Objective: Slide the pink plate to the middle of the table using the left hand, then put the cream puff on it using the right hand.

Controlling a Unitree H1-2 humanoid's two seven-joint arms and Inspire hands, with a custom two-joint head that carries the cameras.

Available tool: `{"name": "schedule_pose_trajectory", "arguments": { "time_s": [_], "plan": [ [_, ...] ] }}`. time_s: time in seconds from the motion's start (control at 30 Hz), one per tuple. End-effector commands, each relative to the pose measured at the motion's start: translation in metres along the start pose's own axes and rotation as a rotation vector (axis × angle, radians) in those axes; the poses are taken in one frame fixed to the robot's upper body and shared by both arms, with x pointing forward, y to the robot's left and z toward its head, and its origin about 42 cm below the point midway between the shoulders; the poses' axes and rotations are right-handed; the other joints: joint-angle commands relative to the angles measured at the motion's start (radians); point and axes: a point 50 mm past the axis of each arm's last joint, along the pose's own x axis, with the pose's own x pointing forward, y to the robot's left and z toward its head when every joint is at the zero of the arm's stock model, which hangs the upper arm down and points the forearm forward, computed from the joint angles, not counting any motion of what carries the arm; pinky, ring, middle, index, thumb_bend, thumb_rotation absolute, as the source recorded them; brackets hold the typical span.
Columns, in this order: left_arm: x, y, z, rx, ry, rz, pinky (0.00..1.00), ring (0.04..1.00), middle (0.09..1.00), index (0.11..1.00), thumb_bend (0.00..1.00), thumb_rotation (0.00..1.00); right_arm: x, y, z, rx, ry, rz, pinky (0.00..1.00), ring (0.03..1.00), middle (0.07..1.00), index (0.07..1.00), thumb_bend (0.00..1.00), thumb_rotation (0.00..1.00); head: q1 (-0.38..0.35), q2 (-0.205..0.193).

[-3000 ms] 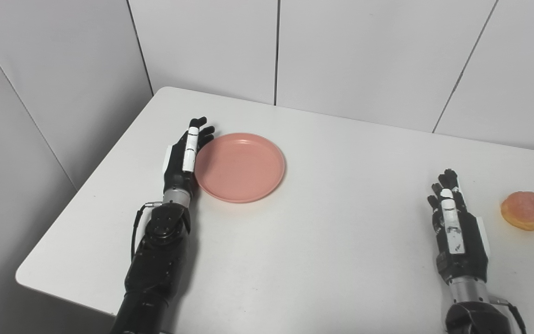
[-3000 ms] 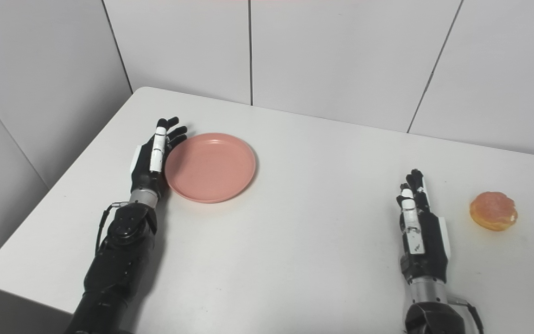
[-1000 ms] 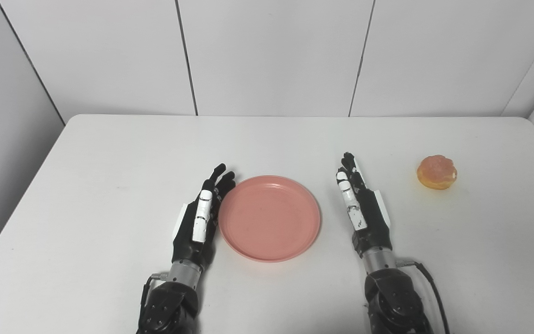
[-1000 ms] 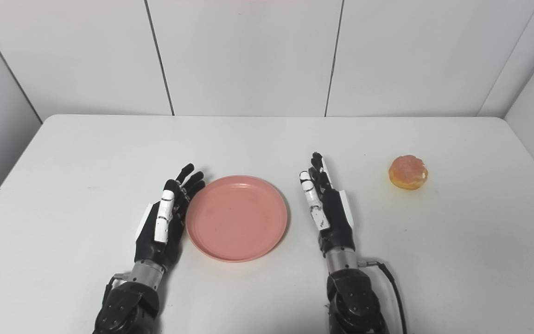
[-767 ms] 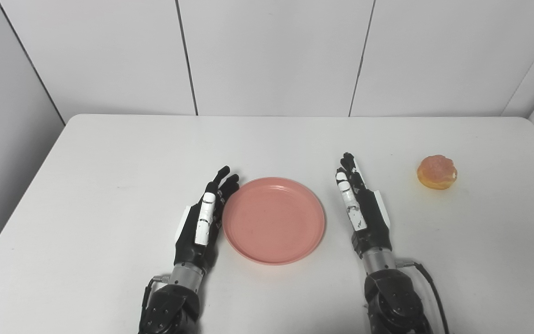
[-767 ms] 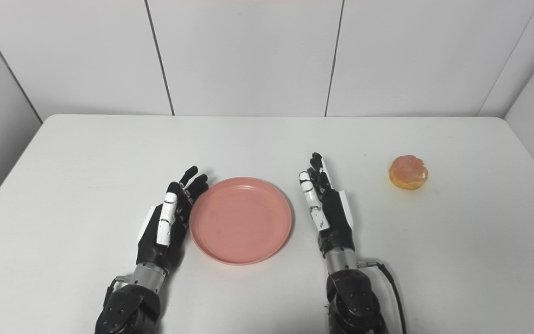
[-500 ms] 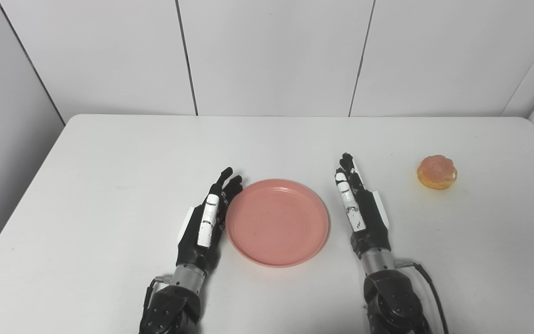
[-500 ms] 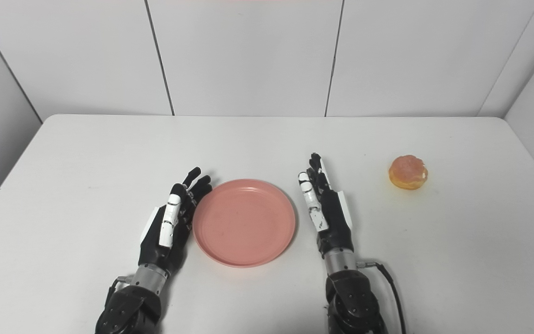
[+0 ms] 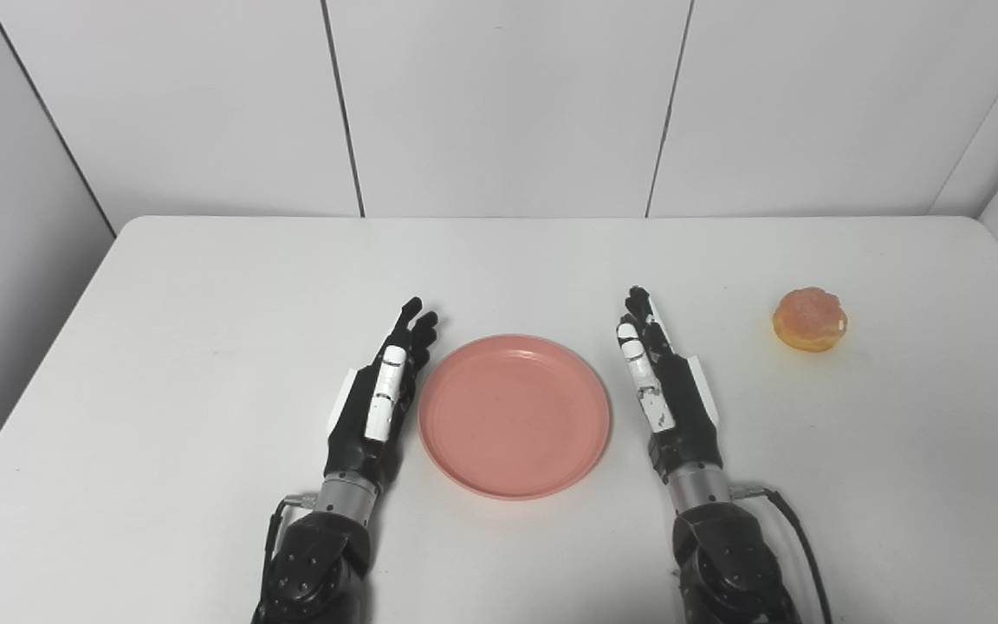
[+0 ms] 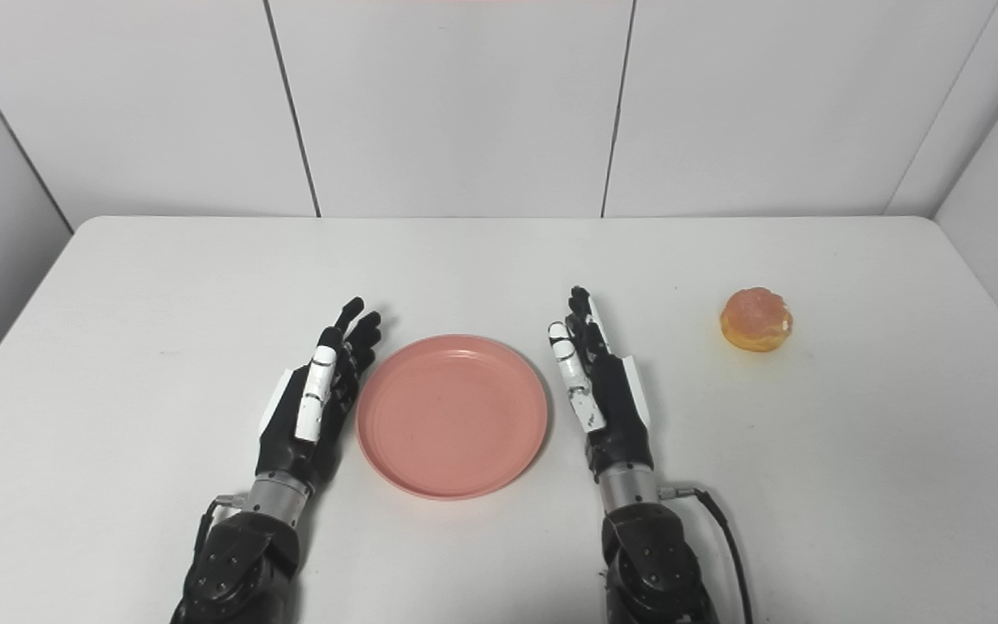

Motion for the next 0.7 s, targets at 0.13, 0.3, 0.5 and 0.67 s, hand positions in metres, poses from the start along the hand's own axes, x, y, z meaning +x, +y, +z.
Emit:
{"name": "schedule_pose_trajectory", "arguments": {
  "time_s": [0.13, 0.3, 0.5, 0.67],
  "plan": [
    [0.001, 0.010, -0.018, -0.026, 0.006, 0.082, 1.00, 0.951, 0.937, 0.932, 0.50, 0.89, 0.012, -0.018, -0.002, -0.094, -0.082, -0.047, 0.96, 0.951, 0.961, 0.968, 0.56, 0.86, -0.004, -0.002],
    [0.003, 0.009, -0.020, -0.034, 0.016, 0.086, 1.00, 0.956, 0.943, 0.944, 0.47, 0.93, 0.024, -0.035, 0.004, -0.167, -0.154, -0.079, 0.95, 0.967, 0.978, 0.969, 0.55, 0.81, -0.003, -0.002],
    [-0.001, 0.004, -0.018, -0.044, 0.055, 0.087, 0.98, 0.951, 0.940, 0.942, 0.52, 0.99, 0.036, -0.058, 0.019, -0.243, -0.253, -0.157, 0.97, 0.989, 0.986, 0.962, 0.57, 0.67, -0.007, 0.000],
    [-0.003, 0.003, -0.016, -0.053, 0.083, 0.083, 0.97, 0.947, 0.935, 0.937, 0.50, 1.00, 0.044, -0.079, 0.046, -0.400, -0.319, -0.245, 0.89, 0.923, 0.937, 0.945, 0.56, 0.62, -0.008, 0.013]
  ]
}}
